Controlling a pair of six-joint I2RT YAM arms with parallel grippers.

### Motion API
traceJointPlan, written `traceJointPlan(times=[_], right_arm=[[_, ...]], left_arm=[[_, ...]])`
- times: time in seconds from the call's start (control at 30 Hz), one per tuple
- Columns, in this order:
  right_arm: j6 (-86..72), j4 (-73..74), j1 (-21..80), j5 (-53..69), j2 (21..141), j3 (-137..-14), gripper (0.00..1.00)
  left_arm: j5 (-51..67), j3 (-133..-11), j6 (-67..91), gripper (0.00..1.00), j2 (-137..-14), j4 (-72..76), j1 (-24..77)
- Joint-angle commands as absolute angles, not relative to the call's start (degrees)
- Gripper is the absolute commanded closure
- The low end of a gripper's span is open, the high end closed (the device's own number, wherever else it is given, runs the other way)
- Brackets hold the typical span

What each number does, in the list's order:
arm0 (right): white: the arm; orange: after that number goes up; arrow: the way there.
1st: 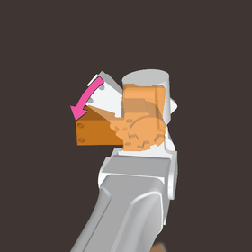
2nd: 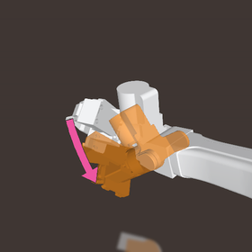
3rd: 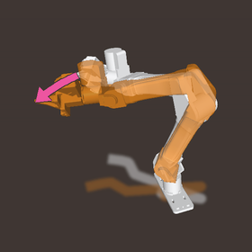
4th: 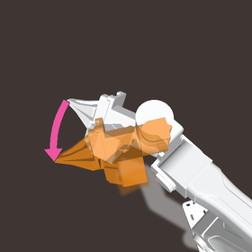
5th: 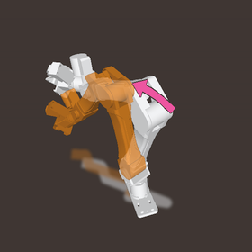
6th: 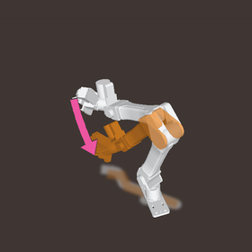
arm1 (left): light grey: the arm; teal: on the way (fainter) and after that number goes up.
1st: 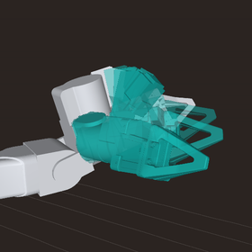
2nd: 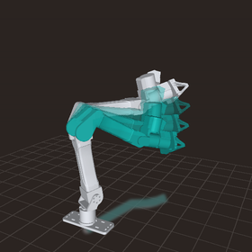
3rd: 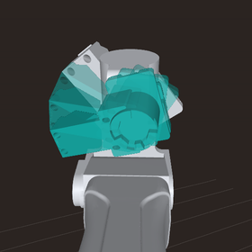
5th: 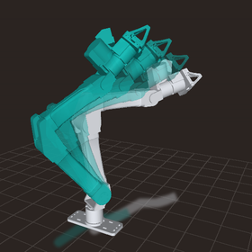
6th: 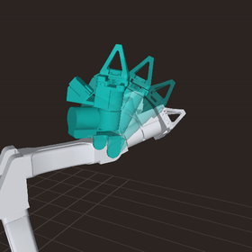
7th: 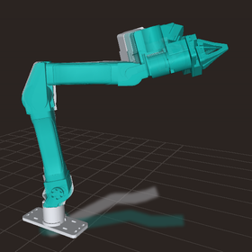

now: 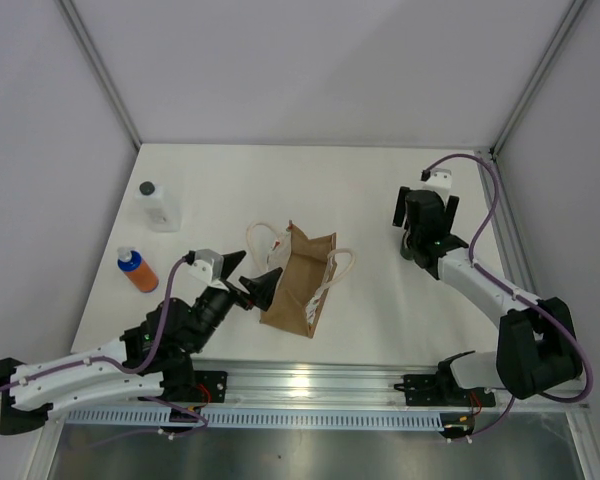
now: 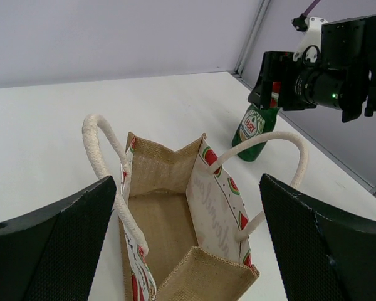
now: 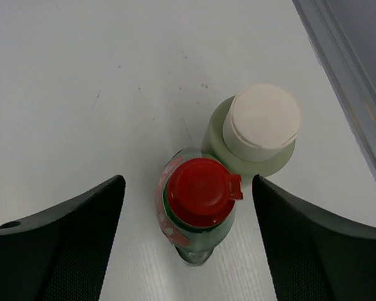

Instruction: Place the personal care products into the canvas bag

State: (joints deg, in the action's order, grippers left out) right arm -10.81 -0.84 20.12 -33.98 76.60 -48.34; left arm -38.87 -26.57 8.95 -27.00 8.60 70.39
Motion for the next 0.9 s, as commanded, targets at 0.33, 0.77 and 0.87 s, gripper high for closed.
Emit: traceJointPlan(times=[0.33, 0.77, 0.87], right_arm=[[-7.7, -10.8, 19.9, -27.5, 77.5, -45.4, 0.35], [-6.2, -16.4, 19.9, -21.2, 78.6, -44.3, 0.25], [-7.5, -16.5, 19.9, -21.4, 80.9, -45.4, 0.24]], left_arm=[[-37.2, -27.1, 7.8, 0.01, -25.7, 11.7, 70.6], [-36.8, -26.7, 7.4, 0.01, -25.1, 12.3, 70.6], [-37.4, -26.7, 7.2, 0.01, -25.0, 12.3, 70.6]])
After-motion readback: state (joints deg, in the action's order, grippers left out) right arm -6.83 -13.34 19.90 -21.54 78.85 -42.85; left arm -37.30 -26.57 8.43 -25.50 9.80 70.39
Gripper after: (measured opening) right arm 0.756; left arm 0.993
